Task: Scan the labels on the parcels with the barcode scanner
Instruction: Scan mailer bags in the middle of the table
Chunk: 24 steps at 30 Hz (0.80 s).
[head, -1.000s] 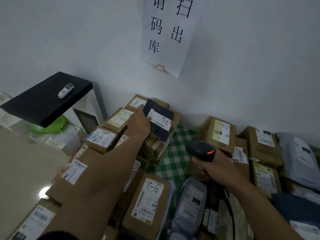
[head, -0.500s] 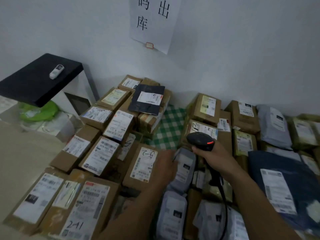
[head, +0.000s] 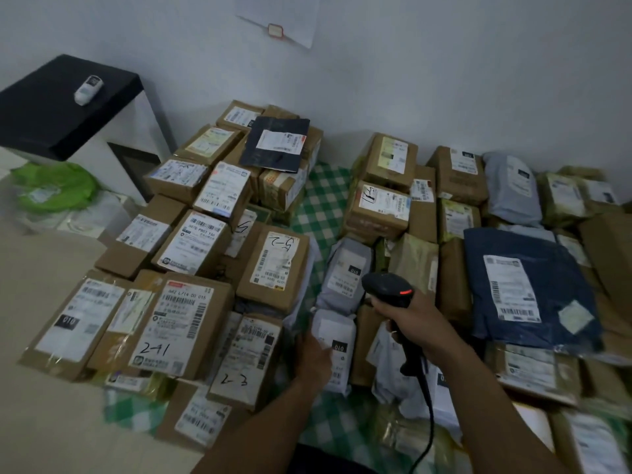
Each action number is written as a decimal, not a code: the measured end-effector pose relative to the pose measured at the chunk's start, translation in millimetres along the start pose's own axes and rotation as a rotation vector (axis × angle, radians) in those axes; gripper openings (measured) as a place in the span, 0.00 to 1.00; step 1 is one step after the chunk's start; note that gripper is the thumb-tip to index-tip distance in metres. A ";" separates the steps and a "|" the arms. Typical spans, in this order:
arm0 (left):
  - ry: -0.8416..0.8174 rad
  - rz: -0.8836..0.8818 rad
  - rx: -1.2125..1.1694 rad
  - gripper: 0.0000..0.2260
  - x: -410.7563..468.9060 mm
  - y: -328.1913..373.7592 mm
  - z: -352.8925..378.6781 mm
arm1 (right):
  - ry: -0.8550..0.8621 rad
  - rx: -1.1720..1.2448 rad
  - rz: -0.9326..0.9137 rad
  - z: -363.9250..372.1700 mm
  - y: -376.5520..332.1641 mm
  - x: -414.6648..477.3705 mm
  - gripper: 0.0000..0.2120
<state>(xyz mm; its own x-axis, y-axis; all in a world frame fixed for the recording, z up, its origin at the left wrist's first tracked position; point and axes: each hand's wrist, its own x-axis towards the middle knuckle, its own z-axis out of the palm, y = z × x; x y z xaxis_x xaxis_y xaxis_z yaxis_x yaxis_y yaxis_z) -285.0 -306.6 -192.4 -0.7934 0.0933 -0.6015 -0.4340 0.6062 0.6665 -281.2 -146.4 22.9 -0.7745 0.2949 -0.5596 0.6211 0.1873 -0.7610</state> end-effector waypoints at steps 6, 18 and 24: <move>0.018 0.109 0.170 0.05 -39.1 25.0 -27.5 | 0.017 0.052 -0.009 0.7 27.2 -12.8 0.09; -0.359 0.518 0.000 0.07 -94.3 96.6 -108.4 | 0.176 0.000 -0.199 -9.8 29.3 -27.5 0.29; -0.347 0.619 -0.125 0.06 -93.9 113.4 -122.5 | 0.055 0.117 -0.130 -23.0 30.7 -33.5 0.35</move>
<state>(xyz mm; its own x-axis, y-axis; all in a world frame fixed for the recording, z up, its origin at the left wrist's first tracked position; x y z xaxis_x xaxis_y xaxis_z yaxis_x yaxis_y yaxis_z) -312.0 -343.4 -6.4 -0.7376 0.6483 -0.1888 -0.0108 0.2681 0.9633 -233.4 -129.0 25.8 -0.8378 0.3268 -0.4373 0.4952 0.1176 -0.8608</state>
